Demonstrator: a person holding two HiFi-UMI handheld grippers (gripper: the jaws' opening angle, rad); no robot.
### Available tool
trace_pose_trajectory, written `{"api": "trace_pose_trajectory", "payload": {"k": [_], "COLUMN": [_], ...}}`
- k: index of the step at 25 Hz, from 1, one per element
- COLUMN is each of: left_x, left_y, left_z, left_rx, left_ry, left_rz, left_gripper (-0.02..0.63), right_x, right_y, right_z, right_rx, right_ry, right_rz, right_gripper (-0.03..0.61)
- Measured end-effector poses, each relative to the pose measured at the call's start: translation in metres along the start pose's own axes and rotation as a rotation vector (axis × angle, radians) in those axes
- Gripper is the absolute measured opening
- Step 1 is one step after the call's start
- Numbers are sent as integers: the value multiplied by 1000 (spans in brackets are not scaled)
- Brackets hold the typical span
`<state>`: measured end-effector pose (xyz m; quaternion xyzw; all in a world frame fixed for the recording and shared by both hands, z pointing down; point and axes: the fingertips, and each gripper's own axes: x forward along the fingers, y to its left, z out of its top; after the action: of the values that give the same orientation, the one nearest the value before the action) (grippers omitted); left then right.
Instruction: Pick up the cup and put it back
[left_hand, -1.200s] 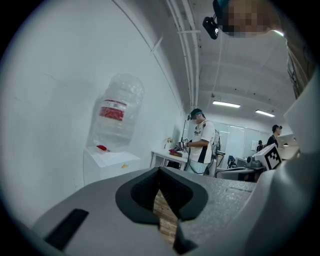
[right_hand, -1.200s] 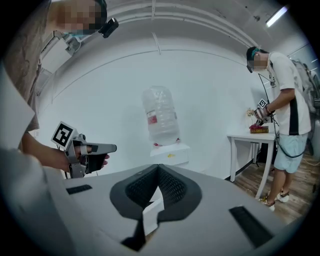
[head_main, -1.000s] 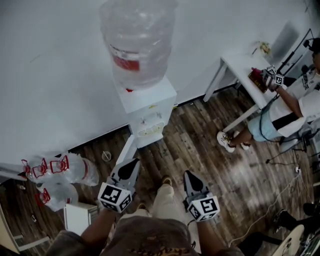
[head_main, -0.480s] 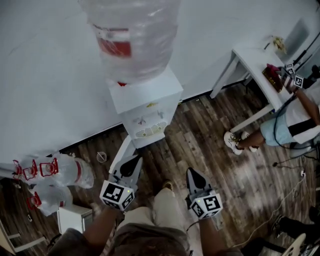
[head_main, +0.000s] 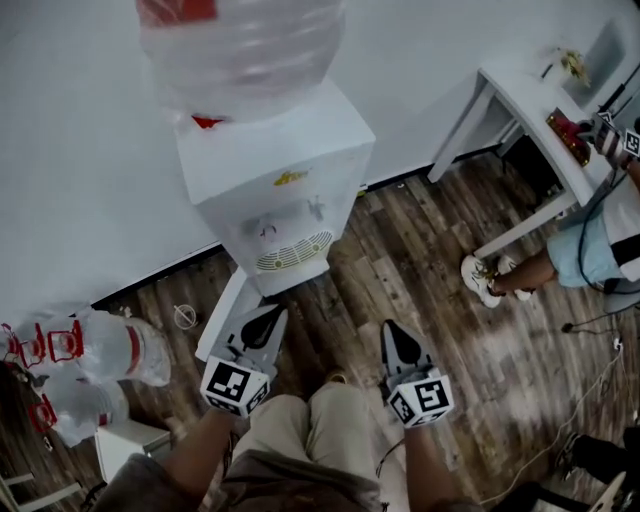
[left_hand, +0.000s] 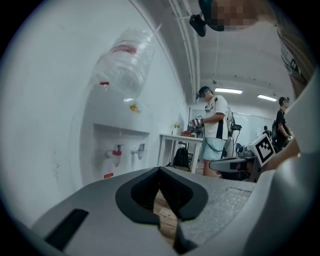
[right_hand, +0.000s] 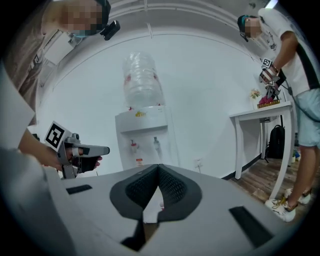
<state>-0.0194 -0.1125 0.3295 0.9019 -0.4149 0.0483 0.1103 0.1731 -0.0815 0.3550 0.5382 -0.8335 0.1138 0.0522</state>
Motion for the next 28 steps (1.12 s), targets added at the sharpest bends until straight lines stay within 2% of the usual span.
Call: {"api": "trace_pose_trajectory", "payload": {"k": [6, 16, 23, 28], "left_x": [32, 66, 70, 71], "left_y": [23, 51, 65, 67], "left_z": [-82, -180, -225, -238], "left_rx": [-10, -22, -25, -7], "left_ry": [-2, -42, -66, -80], "left_rz": [-2, -17, -13, 2], "left_gripper": [-2, -2, -2, -2], "right_x": [38, 83, 90, 87], "right_y": [-33, -32, -32, -34], "right_z": [-77, -178, -215, -234], "right_rx": [-28, -46, -49, -33], "right_ry": [3, -30, -57, -60], "right_rz": [11, 51, 35, 27], "right_gripper": [0, 0, 0, 0]}}
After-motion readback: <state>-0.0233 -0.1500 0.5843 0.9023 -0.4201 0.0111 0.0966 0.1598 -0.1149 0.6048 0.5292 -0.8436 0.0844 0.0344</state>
